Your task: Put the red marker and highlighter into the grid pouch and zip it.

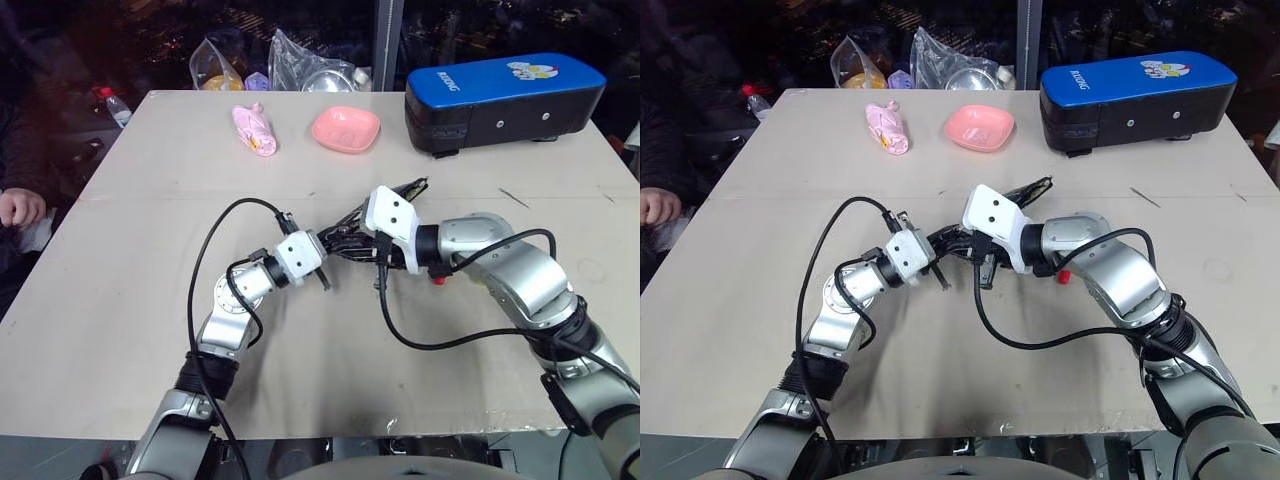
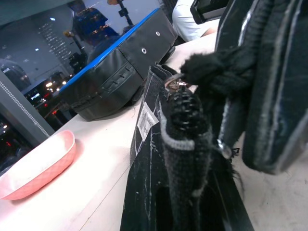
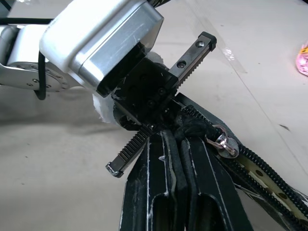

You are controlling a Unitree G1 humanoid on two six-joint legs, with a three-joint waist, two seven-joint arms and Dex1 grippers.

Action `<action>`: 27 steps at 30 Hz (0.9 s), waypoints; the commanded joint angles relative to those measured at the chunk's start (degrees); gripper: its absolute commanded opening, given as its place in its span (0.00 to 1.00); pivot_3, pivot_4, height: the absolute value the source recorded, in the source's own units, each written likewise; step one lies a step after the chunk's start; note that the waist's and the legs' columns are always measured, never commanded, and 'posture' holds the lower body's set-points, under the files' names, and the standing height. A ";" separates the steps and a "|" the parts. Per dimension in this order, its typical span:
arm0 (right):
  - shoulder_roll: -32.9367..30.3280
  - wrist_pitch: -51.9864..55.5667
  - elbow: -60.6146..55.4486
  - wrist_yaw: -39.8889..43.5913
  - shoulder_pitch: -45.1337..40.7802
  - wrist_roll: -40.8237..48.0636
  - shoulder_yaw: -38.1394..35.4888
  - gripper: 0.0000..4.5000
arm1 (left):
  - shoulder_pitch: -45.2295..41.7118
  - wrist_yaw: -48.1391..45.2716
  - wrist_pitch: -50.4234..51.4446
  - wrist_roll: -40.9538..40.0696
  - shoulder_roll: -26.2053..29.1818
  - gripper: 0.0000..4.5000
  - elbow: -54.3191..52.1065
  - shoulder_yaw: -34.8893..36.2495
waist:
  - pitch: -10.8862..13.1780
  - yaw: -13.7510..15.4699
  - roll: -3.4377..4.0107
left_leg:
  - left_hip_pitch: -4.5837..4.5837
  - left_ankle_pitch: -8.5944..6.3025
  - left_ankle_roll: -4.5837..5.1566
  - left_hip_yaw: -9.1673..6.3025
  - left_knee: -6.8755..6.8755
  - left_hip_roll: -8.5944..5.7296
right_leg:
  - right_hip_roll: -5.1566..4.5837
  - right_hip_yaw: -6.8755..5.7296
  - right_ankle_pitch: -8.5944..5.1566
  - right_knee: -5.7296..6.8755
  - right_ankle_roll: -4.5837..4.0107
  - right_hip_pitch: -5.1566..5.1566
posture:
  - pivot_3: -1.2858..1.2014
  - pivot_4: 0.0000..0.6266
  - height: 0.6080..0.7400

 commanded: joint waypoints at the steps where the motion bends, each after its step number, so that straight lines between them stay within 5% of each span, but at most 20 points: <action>1: -2.17 -0.24 -2.68 0.91 0.35 0.29 -1.79 0.13 | -0.77 0.55 -0.41 -0.58 -0.56 0.00 -0.28 0.40 | 0.00 0.00 0.00 | -0.01 0.00 0.00 -0.01 -0.01 0.00 | 0.00 -0.01 0.00 -0.01 0.00 0.00 | 0.52 0.24 0.82; 6: -6.33 1.47 -5.29 0.31 5.18 2.73 -8.04 0.59 | -0.52 -0.87 1.34 -3.08 -0.99 0.00 -1.01 0.59 | 0.00 0.11 -0.01 | -0.06 0.00 0.00 -0.07 -0.01 0.00 | -0.01 -0.06 0.00 -0.08 0.00 0.01 | 0.52 0.24 0.82; 14: -7.66 9.51 -5.02 -2.44 7.31 13.48 -24.84 0.59 | -0.57 -5.09 5.19 -8.82 -0.22 0.00 -3.66 1.08 | 0.01 -0.22 -0.01 | -0.11 0.00 0.00 -0.13 -0.01 0.00 | 0.00 -0.10 0.00 -0.14 0.00 0.01 | 0.52 0.24 0.82; 17: -3.59 10.62 -1.92 -8.83 5.59 13.48 -27.80 0.45 | -0.75 -6.79 6.18 -10.28 0.17 0.00 -4.36 1.20 | 0.01 -0.25 -0.01 | -0.08 0.01 -0.02 -0.13 -0.05 0.01 | 0.03 -0.09 0.00 -0.12 -0.01 0.01 | 0.52 0.24 0.82; 21: -1.76 8.57 2.17 -12.58 5.44 10.26 -25.92 0.01 | -1.02 -8.77 7.25 -11.63 0.47 0.00 -4.98 1.30 | 0.02 0.07 0.00 | -0.11 0.05 -0.09 -0.11 -0.05 0.01 | 0.03 -0.09 0.00 -0.15 0.00 0.00 | 0.52 0.24 0.82; 27: -1.71 7.28 5.75 -14.22 6.19 7.90 -22.89 0.01 | -0.86 -9.60 8.45 -12.38 0.48 0.00 -6.29 1.94 | 0.02 0.08 0.00 | -0.33 0.09 -0.16 -0.18 -0.05 0.00 | 0.03 -0.16 0.01 -0.45 0.01 -0.01 | 0.52 0.24 0.82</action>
